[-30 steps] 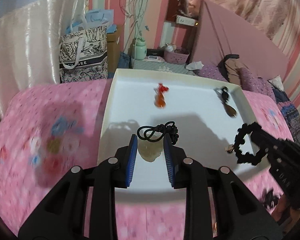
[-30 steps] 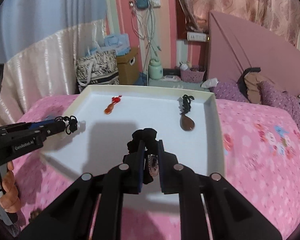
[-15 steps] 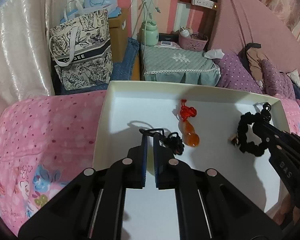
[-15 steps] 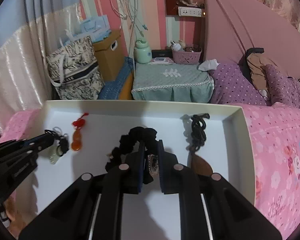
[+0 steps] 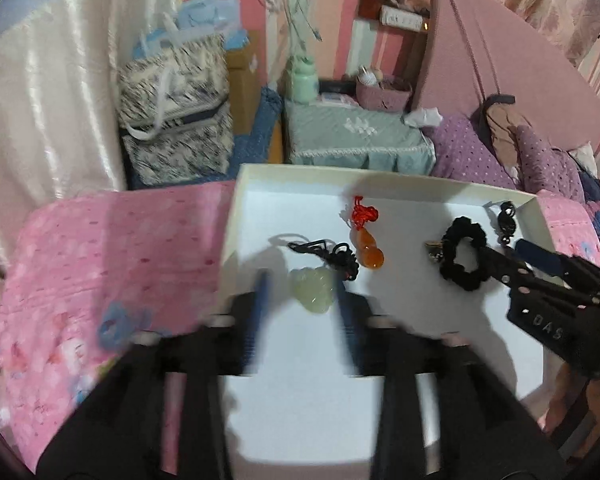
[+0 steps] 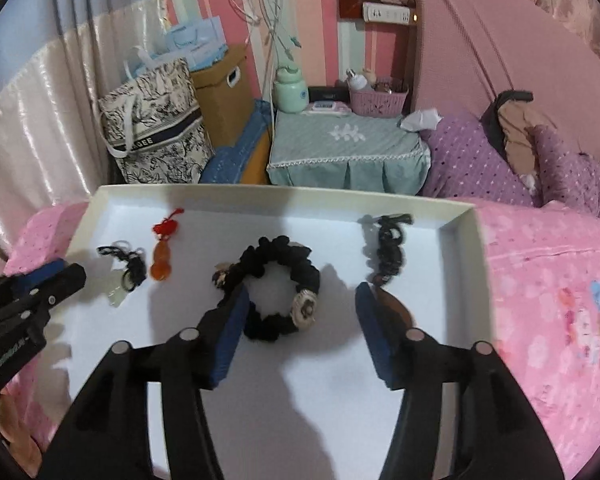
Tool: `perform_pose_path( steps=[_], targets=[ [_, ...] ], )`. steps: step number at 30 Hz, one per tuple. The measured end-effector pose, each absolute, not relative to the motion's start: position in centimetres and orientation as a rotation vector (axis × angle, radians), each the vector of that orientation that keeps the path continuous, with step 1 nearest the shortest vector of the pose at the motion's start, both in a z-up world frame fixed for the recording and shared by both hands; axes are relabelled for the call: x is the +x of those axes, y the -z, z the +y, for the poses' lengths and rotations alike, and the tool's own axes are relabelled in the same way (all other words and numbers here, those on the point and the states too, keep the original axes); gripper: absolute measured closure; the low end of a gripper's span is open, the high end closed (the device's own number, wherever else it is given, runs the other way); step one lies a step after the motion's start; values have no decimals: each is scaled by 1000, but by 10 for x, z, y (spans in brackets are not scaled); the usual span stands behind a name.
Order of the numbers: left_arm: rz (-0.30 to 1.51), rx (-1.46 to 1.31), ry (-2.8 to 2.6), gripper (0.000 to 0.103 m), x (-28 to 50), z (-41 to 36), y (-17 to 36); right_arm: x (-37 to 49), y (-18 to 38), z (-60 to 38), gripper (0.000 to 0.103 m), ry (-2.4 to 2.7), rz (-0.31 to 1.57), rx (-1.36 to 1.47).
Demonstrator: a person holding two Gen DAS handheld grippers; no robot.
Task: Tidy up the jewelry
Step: 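Withdraw both tools and move the right tool toward the black claw clip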
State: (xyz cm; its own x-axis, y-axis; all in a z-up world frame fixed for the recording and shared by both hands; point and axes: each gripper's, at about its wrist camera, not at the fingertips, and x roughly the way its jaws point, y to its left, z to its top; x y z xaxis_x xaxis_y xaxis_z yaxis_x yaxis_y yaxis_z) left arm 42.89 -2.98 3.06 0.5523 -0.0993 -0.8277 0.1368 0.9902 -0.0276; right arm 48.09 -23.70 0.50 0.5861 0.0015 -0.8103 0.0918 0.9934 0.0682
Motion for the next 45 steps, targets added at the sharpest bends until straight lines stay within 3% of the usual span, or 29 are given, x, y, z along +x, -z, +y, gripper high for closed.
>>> perform_pose_path(
  steps=[1,3,5,9,15,24,38,45],
  targets=[
    [961,45,135,43,423,-28,-35,474,-10,-238,38,55,934,95],
    [936,51,139,39,402,-23,-49,453,-20,-239,24,73,906,64],
    [928,64,137,25,382,-18,-56,435,-26,-239,17,92,888,38],
    [873,103,115,4,330,-2,-68,384,-30,-243,16,125,873,2],
    [834,144,82,3,260,23,-77,301,-30,-258,4,169,825,-15],
    [803,46,74,3,185,52,-70,213,-30,-274,3,258,726,88],
    [773,82,14,3,163,58,-35,180,-19,-261,3,270,575,18],
    [789,-40,24,3,163,76,-38,174,-17,-258,3,267,557,60]
  ],
)
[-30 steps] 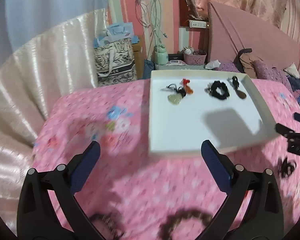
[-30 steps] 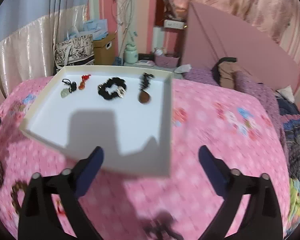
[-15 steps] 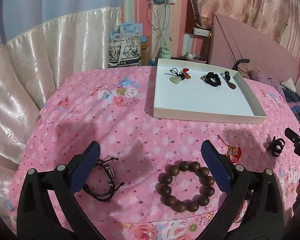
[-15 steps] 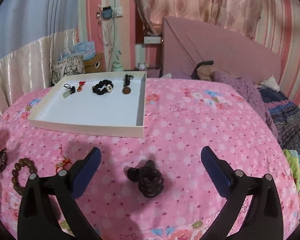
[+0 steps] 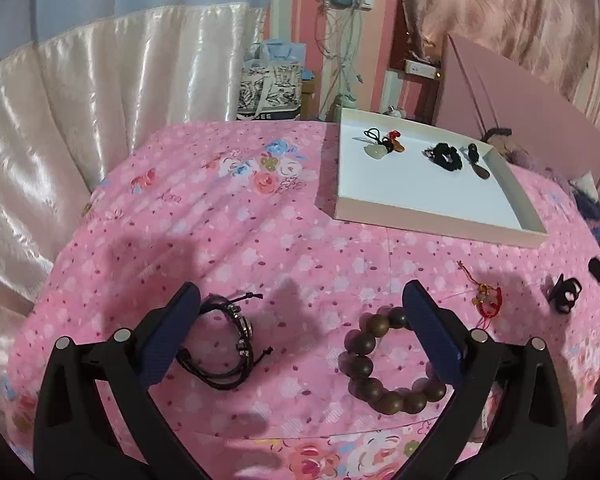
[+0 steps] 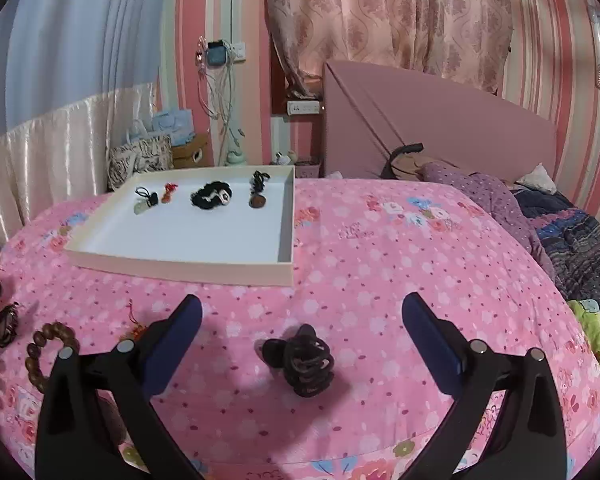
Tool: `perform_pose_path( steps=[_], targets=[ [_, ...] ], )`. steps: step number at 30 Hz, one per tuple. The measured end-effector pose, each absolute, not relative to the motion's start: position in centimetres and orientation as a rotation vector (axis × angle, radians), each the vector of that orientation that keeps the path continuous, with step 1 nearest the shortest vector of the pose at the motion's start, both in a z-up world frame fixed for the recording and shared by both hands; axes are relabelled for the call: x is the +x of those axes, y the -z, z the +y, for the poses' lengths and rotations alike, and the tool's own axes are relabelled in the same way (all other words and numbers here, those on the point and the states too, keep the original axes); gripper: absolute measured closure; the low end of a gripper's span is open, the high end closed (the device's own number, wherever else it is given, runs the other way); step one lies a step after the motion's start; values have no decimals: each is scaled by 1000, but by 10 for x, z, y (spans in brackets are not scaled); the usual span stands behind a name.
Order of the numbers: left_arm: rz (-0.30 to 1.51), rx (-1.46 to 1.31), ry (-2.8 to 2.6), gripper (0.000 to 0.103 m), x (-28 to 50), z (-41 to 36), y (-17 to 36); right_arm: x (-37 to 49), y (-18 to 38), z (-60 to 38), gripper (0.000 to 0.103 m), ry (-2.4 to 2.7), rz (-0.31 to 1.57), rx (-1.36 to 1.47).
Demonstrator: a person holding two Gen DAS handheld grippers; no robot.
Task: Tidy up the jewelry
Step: 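Withdraw both tools and move the right tool toward the black claw clip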
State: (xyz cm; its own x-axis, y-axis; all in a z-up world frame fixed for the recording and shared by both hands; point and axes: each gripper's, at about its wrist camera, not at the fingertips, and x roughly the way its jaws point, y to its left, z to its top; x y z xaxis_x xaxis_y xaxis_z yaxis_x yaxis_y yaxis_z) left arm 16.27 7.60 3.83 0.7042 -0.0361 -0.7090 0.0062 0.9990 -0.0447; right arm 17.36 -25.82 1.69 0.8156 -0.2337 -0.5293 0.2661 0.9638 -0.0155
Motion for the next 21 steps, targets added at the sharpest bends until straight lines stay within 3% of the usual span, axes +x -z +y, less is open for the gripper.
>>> perform_pose_path(
  steps=[7,21],
  targets=[
    [848,59,21,3,168,54,-17,192,12,-262,3,262,688,103],
    [946,144,120,3,168,15,16,199,27,-255,3,283,754,55]
  ],
)
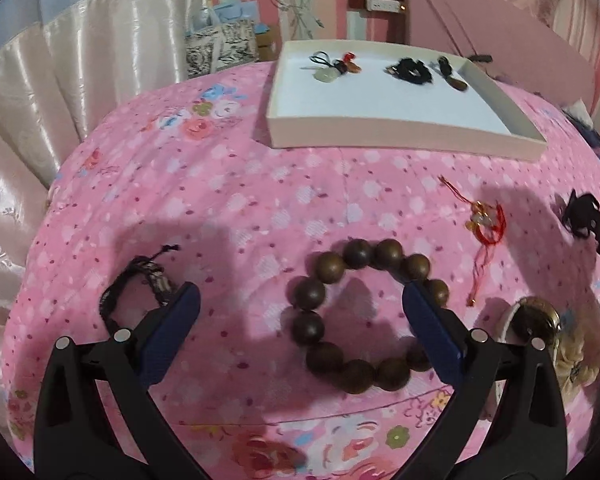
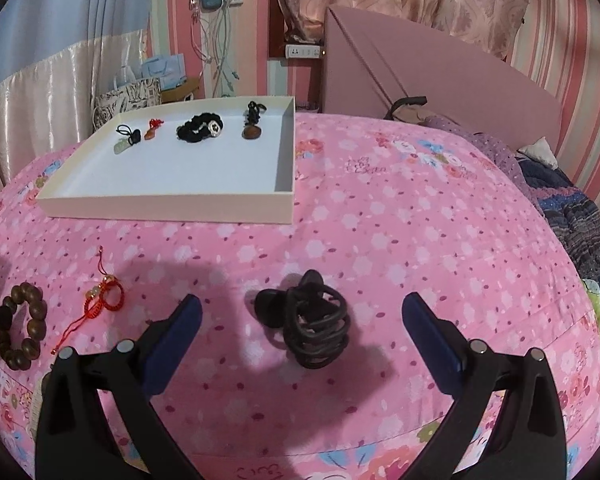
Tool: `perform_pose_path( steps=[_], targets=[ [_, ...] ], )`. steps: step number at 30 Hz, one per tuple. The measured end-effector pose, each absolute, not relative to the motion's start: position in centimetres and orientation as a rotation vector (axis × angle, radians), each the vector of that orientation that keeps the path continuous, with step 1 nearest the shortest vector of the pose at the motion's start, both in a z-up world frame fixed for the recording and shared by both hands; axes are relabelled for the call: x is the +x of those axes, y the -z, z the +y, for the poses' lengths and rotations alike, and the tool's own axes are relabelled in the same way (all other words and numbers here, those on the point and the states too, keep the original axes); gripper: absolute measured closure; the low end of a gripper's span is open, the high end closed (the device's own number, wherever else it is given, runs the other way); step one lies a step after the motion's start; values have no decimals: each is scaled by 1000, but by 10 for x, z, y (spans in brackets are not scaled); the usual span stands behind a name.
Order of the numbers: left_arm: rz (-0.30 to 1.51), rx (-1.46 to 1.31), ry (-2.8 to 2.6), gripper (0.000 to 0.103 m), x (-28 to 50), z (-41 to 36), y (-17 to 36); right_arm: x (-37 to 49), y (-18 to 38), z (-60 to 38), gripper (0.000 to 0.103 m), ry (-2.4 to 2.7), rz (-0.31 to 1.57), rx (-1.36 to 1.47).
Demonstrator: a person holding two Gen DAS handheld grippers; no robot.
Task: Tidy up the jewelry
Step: 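Withdraw both tools and move the right tool toward the black claw clip, then grasp the black claw clip with the right tool while the left tool grasps the wooden bead bracelet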
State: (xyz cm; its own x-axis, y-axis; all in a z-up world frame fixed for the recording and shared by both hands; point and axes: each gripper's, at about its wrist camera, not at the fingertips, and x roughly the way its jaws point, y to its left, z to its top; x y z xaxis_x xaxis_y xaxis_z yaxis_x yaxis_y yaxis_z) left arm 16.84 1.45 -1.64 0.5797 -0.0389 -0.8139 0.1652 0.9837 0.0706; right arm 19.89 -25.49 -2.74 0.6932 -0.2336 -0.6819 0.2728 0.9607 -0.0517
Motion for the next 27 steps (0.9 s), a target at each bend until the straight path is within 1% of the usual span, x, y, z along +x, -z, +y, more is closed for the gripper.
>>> perform_pose_path(
  steps=[7,9,11,14,16,18,21,24,26,27],
  targets=[
    [991,126,130,4,173,12,25,205,38,-256,3,297,800,57],
    [1005,113,130,7,174,14,27,206,39,-256,3,300,803,53],
    [1019,102,138,14,176,15,29,206,40,-257,3,302,802,55],
    [1037,86,152,21,178,16,33,207,41,-259,4,307,813,59],
    [1042,92,148,24,179,15,35,208,42,-262,8,309,821,67],
    [1037,103,142,26,180,13,35,209,44,-264,21,294,836,89],
    [1031,108,138,27,179,13,35,211,48,-267,27,275,858,122],
    [1026,111,132,33,179,13,35,211,50,-269,37,269,864,138],
    [1021,113,133,40,179,13,35,210,50,-269,40,266,859,143],
    [1019,115,134,41,178,13,35,210,50,-270,40,263,857,149]
  ],
)
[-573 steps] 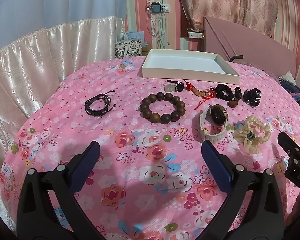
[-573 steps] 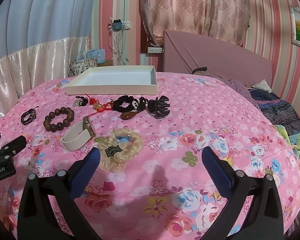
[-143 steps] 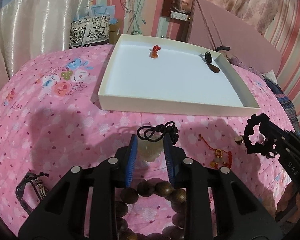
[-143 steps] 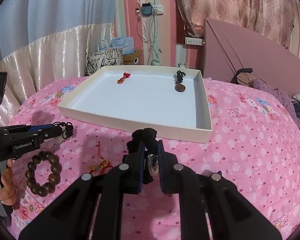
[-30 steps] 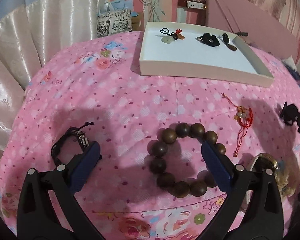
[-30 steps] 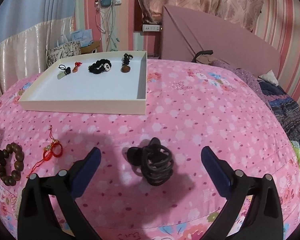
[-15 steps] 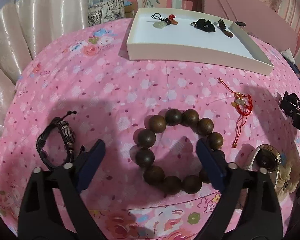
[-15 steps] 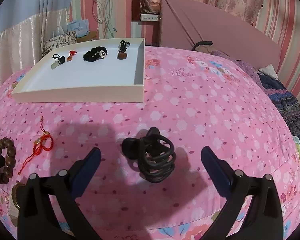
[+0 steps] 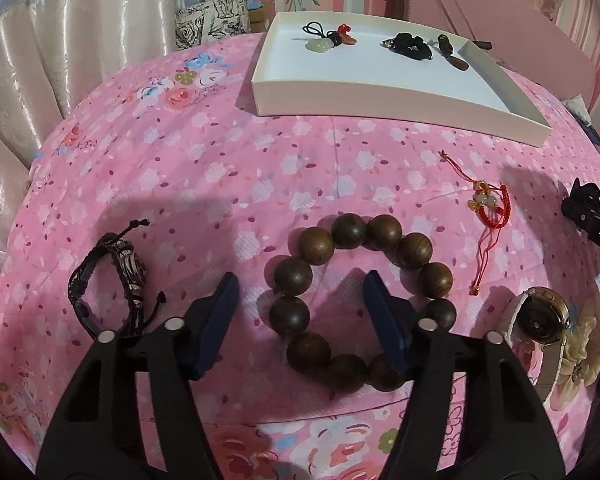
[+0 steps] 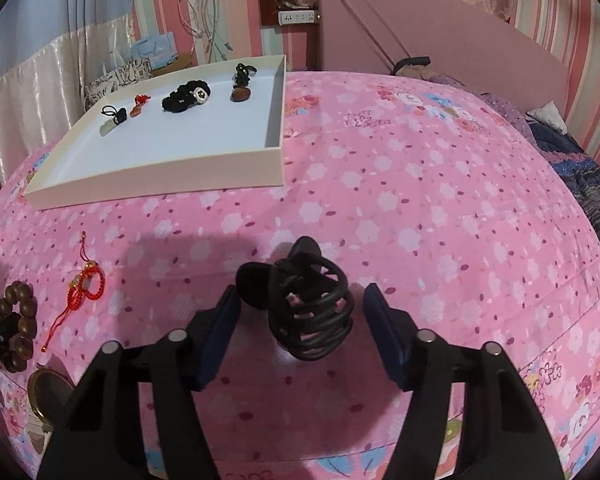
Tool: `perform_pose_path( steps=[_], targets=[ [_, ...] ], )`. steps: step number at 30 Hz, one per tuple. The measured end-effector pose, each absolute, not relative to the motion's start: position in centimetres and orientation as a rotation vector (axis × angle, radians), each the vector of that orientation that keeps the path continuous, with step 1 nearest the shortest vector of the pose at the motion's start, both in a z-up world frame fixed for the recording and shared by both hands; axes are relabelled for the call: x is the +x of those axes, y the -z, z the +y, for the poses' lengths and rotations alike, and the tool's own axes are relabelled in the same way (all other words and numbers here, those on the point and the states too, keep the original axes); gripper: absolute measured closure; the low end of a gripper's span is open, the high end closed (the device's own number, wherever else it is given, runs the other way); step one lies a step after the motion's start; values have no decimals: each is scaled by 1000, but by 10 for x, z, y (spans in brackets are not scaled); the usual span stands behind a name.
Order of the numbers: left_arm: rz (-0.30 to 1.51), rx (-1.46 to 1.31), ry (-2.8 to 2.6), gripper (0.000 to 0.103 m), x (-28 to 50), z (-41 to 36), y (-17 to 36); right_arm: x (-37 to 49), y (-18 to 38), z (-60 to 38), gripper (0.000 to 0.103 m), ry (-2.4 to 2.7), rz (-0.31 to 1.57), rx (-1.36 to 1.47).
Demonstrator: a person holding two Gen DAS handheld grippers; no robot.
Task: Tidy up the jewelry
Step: 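Grasp the black claw clip with the right tool while the left tool grasps the wooden bead bracelet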
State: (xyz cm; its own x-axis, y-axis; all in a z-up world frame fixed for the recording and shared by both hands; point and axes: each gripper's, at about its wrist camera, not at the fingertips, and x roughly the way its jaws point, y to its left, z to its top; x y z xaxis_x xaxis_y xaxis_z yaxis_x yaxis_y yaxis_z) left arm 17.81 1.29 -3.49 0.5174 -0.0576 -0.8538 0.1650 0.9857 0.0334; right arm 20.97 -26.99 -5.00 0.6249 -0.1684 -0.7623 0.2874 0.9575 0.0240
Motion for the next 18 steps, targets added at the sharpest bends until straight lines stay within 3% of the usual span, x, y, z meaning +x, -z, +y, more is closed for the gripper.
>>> perform_pose_path(
  steps=[6,12,18],
  targets=[
    [1013,121,143,57,177,11,34,211,50,-269,48,241,856,156],
    [1017,115,136,64,177,14,34,211,50,-267,49,237,857,156],
    [1018,104,127,78,179,17,32,211,51,-268,49,236,856,159]
  ],
)
